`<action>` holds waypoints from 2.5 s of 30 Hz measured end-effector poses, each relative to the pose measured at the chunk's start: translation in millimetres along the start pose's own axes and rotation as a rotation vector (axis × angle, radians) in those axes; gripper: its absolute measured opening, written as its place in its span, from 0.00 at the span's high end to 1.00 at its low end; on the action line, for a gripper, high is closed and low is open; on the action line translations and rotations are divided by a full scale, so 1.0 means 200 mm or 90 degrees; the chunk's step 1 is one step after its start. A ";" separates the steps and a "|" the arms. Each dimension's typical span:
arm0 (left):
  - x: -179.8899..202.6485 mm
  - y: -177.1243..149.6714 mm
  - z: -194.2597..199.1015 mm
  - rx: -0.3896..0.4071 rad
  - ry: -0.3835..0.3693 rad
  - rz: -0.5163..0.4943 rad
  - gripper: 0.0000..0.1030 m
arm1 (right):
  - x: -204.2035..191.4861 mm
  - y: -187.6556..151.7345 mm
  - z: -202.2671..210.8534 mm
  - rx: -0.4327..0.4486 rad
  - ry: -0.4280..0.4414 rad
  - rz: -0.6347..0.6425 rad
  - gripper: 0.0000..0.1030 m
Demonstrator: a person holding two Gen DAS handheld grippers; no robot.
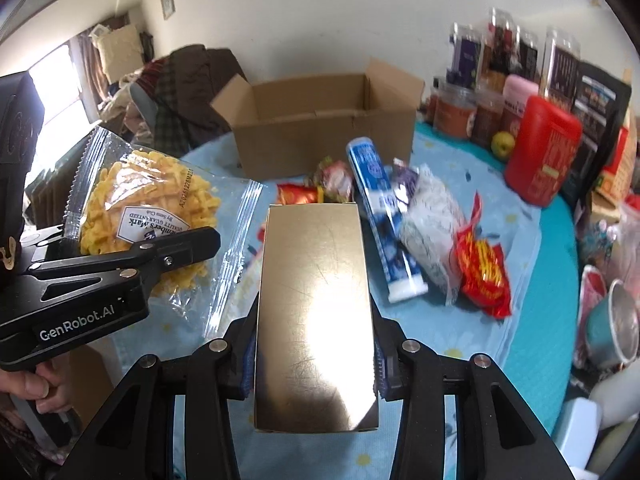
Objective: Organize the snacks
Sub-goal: 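Lift the gold box and waffle bag with both grippers toward the cardboard box, then open both grippers to drop the waffle bag and gold box into the cardboard box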
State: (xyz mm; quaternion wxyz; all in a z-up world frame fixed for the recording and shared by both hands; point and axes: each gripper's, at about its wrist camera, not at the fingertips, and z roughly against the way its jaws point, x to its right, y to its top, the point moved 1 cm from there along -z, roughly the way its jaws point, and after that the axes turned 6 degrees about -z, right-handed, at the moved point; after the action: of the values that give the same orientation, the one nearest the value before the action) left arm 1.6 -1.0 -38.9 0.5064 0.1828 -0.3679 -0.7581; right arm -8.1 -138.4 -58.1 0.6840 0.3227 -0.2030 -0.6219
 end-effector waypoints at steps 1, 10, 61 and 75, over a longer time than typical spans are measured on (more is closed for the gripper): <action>0.00 0.02 0.02 0.008 0.000 -0.001 0.65 | -0.01 0.02 0.01 0.007 0.002 0.004 0.58; -0.03 0.24 0.11 0.075 0.017 -0.021 0.65 | -0.05 0.24 0.08 0.064 0.008 0.035 0.58; -0.66 1.19 -0.95 -0.033 0.148 -0.045 0.65 | 0.09 1.38 -0.95 -0.010 0.021 0.094 0.58; -0.73 1.10 -1.12 -0.139 0.176 -0.012 0.56 | 0.08 1.32 -1.11 -0.070 -0.003 0.102 0.56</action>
State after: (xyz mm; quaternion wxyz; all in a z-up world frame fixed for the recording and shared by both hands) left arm 347.9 -0.4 -36.9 0.5621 0.2324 -0.2088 -0.7658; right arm 335.4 -107.7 -33.7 0.7479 0.2661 -0.1953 -0.5759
